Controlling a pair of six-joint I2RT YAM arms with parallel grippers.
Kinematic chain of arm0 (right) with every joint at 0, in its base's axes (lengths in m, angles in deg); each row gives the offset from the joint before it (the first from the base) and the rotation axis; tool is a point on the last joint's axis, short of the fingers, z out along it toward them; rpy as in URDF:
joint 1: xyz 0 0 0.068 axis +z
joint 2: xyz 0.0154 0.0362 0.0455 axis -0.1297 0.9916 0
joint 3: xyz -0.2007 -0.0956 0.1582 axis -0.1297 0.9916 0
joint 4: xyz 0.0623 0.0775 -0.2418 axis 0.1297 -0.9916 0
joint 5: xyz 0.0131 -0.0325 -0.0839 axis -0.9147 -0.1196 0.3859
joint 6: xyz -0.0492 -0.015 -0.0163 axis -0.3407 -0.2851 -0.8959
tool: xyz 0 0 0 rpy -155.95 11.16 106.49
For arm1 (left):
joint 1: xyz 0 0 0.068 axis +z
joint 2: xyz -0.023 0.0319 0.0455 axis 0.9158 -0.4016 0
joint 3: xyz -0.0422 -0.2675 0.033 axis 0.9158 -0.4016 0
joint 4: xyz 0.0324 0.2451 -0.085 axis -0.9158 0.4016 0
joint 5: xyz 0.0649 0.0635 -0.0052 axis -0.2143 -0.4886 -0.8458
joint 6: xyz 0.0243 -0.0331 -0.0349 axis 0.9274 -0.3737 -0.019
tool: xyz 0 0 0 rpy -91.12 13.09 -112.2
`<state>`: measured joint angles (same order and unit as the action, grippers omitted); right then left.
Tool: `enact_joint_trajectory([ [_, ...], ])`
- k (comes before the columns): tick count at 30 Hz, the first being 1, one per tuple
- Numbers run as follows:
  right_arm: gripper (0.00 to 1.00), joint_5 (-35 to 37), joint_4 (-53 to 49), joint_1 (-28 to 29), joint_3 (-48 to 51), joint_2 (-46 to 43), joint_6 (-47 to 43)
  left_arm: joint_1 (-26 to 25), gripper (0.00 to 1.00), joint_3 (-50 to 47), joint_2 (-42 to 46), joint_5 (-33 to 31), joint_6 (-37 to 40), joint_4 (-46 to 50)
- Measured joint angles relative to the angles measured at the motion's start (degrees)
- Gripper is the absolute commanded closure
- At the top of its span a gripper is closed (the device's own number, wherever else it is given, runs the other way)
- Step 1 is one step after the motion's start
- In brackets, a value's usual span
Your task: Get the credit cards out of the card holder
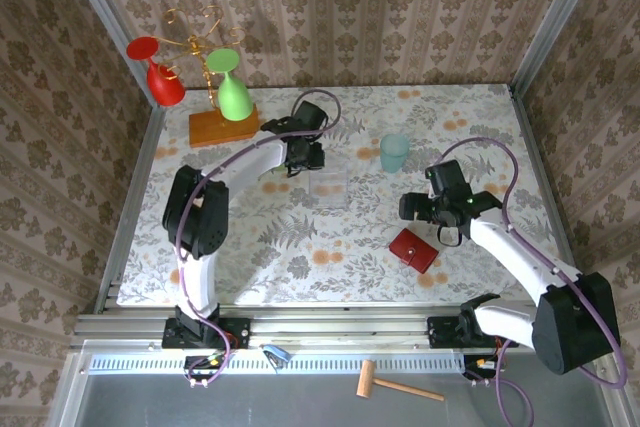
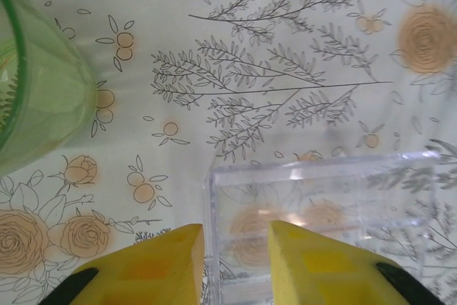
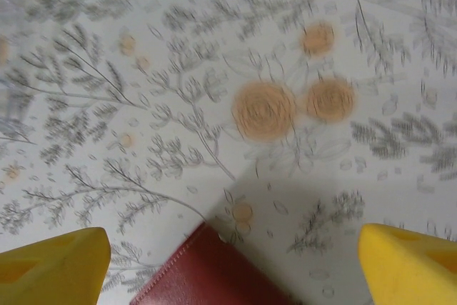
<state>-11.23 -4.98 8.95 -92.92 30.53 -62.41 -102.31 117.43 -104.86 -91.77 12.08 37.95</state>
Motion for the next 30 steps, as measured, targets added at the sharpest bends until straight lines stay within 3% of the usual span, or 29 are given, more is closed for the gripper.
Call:
enact_joint_trajectory([
  [7, 0.01, 0.0, -4.9, 0.94, 0.81, 1.36, 10.82, -0.33, 0.59, -7.43, 6.86, 1.92, 1.66, -4.46],
  [16, 0.0, -0.33, -7.06, 3.02, 8.11, -1.42, 21.51, -0.81, 0.52, -15.65, 14.99, 4.02, 2.67, -9.09],
  [30, 0.01, -6.34, -1.01, 5.44, 9.9, 3.32, 22.62, -0.66, 0.5, -18.08, 15.89, 3.56, 5.01, -9.94],
])
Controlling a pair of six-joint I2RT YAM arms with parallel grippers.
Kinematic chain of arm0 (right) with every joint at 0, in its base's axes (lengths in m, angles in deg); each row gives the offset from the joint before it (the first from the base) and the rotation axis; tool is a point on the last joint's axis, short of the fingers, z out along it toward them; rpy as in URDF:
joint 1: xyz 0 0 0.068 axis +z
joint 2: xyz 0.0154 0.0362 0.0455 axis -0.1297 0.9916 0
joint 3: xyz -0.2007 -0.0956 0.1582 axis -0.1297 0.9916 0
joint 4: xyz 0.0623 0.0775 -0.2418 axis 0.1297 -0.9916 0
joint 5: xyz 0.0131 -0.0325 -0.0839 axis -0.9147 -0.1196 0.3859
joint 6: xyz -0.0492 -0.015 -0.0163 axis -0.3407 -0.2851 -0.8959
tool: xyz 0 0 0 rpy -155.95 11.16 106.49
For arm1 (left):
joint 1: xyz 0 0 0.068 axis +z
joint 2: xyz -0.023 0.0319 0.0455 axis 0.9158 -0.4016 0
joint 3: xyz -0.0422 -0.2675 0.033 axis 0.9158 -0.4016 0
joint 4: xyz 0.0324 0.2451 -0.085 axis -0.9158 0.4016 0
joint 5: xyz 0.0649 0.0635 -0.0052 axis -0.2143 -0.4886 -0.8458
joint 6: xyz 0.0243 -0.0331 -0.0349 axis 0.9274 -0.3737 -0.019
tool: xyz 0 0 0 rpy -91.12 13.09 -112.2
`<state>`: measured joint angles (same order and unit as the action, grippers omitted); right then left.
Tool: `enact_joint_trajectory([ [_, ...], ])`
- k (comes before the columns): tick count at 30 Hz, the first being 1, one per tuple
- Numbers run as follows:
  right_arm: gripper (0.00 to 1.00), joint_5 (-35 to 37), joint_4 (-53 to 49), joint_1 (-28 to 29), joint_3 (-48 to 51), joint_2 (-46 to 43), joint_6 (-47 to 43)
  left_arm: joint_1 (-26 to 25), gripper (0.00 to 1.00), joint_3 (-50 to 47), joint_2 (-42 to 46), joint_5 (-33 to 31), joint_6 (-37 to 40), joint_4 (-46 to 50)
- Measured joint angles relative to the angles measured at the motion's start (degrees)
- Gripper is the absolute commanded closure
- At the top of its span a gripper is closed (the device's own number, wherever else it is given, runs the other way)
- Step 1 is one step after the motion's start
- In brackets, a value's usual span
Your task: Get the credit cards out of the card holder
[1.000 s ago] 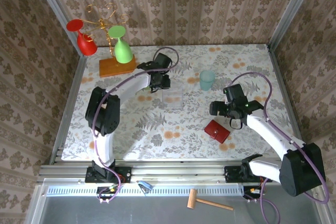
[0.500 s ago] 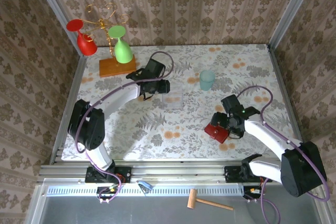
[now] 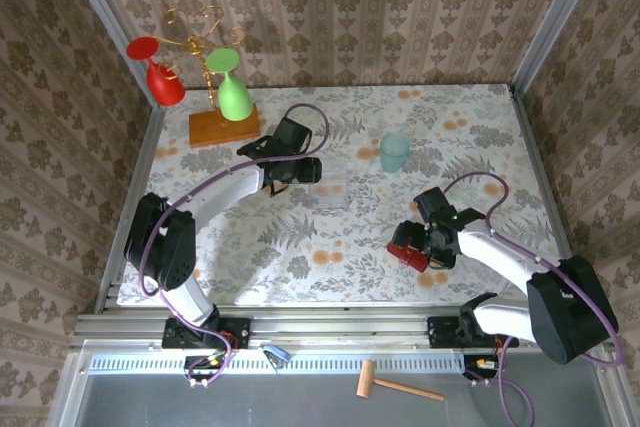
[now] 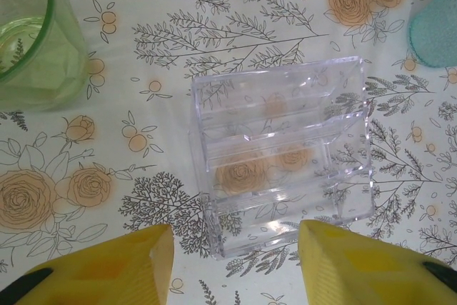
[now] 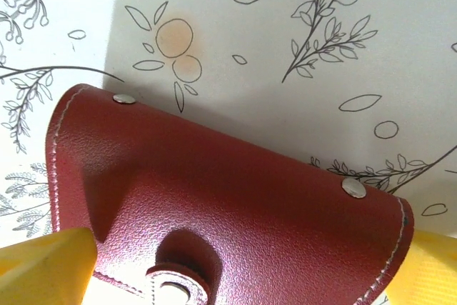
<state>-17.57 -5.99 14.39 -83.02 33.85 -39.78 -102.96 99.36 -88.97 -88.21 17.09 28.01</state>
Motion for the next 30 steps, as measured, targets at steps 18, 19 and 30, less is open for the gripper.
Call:
enact_joint_trajectory([
  [18, 0.0, -0.83, 5.66, 10.1, -15.5, 15.3, -8.35, 2.62, 0.49, -3.45, 5.57, -1.46, 1.75, 1.22],
  [19, 0.0, -0.83, 5.75, 10.75, -16.52, 16.35, -8.76, 2.64, 0.49, -3.87, 5.81, -1.46, 1.75, 1.22],
  [30, 0.0, -1.73, 6.08, 18.51, -26.21, 25.92, -11.93, 2.78, 0.49, -7.67, 9.2, -1.7, 1.68, 1.44],
])
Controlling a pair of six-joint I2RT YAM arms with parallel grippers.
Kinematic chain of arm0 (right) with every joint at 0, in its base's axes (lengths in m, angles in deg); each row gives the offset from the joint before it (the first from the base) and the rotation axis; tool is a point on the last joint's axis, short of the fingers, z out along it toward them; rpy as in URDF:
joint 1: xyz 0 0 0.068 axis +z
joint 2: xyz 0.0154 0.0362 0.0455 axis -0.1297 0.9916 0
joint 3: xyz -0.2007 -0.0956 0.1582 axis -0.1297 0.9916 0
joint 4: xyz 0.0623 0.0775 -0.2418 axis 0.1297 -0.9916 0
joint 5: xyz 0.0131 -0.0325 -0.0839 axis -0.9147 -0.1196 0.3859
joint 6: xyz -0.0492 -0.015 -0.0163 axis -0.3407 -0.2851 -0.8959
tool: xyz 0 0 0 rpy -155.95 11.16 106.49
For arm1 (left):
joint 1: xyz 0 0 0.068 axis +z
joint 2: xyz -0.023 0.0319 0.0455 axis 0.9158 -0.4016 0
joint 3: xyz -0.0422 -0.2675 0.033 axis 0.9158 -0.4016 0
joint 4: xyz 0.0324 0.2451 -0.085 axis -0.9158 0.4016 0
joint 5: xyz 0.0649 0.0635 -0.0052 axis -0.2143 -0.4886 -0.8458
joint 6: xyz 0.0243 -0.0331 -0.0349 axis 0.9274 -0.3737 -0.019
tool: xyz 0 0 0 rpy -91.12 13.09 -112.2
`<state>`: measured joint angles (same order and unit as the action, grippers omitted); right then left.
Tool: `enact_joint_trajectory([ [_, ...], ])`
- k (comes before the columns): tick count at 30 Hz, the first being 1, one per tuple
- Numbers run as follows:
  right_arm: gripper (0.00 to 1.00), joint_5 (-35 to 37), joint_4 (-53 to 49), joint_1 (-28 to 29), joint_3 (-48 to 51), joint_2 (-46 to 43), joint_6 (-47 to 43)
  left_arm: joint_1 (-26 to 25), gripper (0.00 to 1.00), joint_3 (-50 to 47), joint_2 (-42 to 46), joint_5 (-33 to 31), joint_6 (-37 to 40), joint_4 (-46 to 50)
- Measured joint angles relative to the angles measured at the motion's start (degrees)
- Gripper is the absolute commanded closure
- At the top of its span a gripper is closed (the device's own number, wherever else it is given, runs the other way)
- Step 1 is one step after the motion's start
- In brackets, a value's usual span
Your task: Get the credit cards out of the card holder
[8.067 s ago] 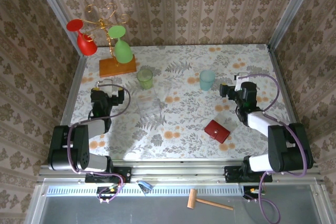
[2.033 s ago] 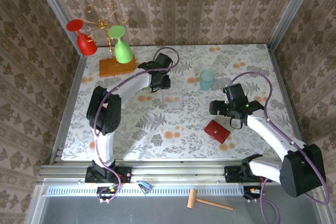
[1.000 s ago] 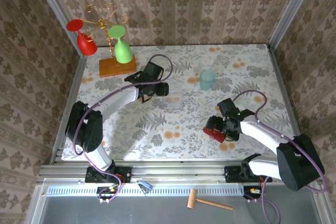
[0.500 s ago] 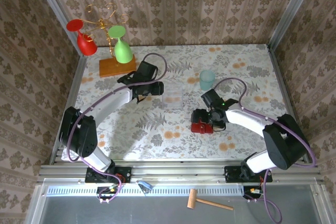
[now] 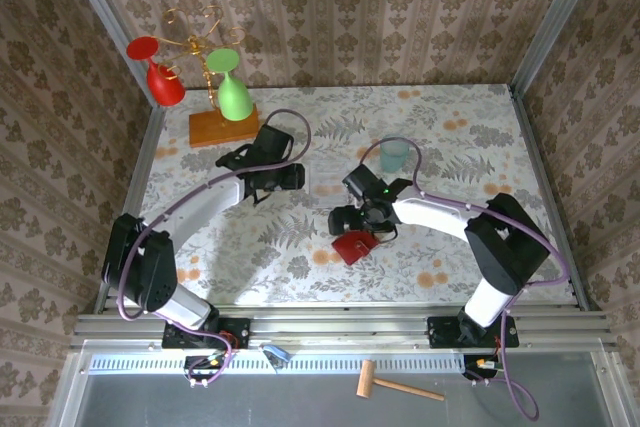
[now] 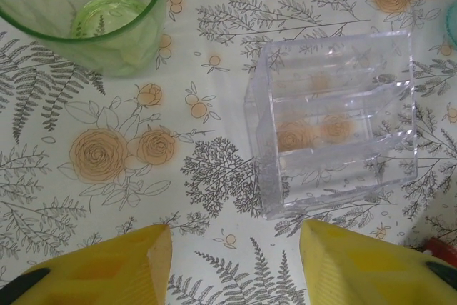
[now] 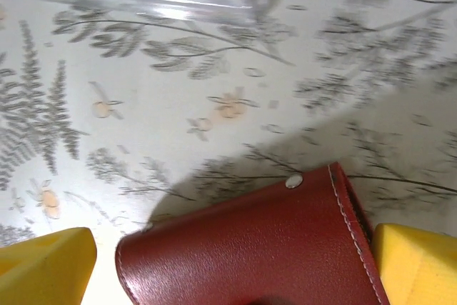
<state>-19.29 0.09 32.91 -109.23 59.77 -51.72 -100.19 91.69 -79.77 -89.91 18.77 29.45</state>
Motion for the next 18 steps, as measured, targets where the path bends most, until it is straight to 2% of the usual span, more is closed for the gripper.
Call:
enact_joint_trajectory([
  [9, 0.0, -2.54, 0.02, 5.46, -7.54, 6.29, -1.51, 3.28, 0.49, -7.28, 5.62, 0.61, -2.4, -0.5],
  [18, 0.01, -2.93, -0.07, 9.49, -8.76, 8.33, -1.42, 4.46, 0.48, -12.22, 10.64, 2.23, -4.15, -0.48],
])
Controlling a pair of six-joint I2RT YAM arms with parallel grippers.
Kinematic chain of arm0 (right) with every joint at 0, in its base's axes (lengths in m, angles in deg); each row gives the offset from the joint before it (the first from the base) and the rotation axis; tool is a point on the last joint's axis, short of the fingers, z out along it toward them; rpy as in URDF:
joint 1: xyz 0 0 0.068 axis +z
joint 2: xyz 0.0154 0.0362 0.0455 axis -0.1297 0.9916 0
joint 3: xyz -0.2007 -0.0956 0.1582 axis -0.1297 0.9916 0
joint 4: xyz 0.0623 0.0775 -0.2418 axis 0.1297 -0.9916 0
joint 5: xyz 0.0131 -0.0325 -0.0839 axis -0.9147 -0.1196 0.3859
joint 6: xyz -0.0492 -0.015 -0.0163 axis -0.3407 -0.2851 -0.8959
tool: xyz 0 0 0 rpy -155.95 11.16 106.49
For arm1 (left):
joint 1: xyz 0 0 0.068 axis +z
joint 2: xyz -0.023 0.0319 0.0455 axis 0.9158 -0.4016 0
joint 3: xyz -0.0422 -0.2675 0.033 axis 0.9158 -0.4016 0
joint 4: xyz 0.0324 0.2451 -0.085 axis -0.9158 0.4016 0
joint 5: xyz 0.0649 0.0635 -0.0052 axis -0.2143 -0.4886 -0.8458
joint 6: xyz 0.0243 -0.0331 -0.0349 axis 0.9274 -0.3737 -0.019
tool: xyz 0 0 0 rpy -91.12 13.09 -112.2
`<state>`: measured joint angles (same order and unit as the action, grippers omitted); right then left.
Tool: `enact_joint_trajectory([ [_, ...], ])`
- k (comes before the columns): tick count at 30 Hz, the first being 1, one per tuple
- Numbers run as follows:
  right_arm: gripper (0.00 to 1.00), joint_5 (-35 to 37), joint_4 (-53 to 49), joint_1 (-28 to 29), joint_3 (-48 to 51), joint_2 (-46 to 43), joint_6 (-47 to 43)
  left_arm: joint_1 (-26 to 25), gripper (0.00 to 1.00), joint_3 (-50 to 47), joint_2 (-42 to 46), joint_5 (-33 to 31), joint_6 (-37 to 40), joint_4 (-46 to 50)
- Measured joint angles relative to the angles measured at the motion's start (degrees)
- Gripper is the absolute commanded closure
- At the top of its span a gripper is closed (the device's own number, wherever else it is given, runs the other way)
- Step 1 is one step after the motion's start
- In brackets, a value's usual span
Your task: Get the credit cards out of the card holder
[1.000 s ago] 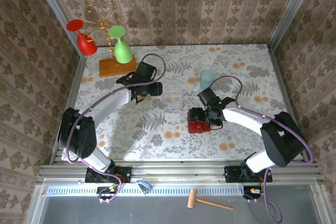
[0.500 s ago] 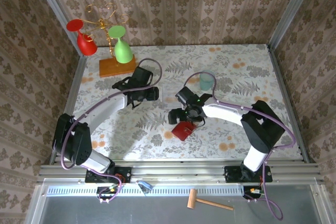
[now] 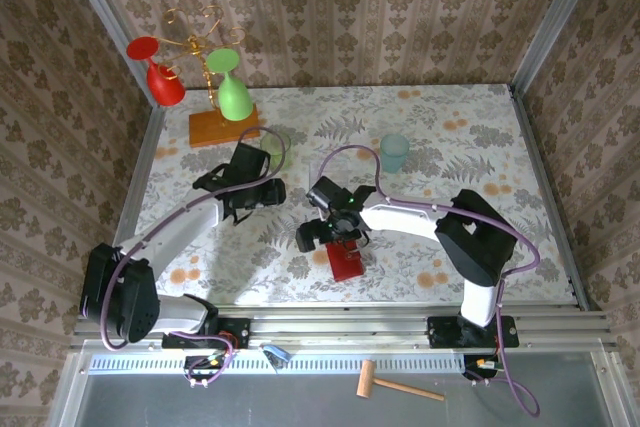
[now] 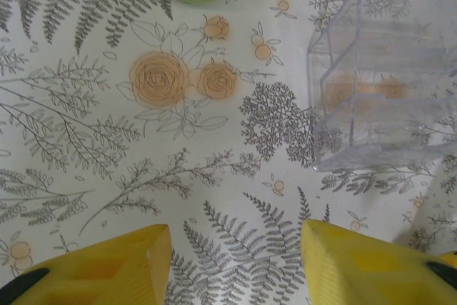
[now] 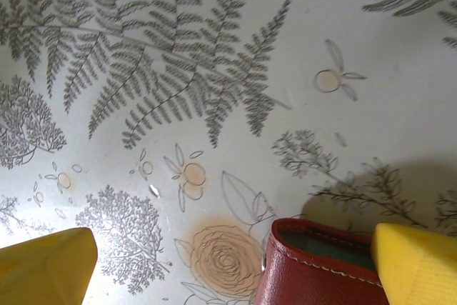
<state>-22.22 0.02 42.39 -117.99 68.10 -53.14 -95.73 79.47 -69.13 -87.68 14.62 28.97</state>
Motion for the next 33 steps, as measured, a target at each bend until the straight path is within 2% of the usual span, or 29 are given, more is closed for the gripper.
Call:
enact_joint_trajectory([
  [8, 0.08, 2.03, -2.38, -0.98, 0.2, -3.1, 0.15, -1.07, 0.49, -2.64, -0.17, 5.53, -3.48, -3.1],
  [14, 0.09, 1.27, -1.9, -5.9, 6.82, -11.41, 0.55, -5.49, 0.5, -4.72, -3.54, 9.99, -8.9, -9.22],
  [19, 0.11, -2.47, -1.25, -11.56, 15.06, -15.19, 1.88, -9.05, 0.51, -8.7, -6.56, 14.14, -15.96, -18.73],
  [24, 0.13, -6.62, -1.14, -12.81, 20.48, -18.14, 2.38, -13.46, 0.51, -10.32, -9.4, 16.04, -21.2, -23.74],
  [28, 0.16, -10.6, 1.55, -12.81, 23.43, -19.32, 3.67, -16.17, 0.5, -10.34, -9.68, 17.0, -22.69, -24.81],
  [33, 0.21, -14.01, 4.31, -12.74, 25.66, -19.37, 5.49, -16.55, 0.49, -10.34, -8.46, 17.33, -21.14, -21.24],
])
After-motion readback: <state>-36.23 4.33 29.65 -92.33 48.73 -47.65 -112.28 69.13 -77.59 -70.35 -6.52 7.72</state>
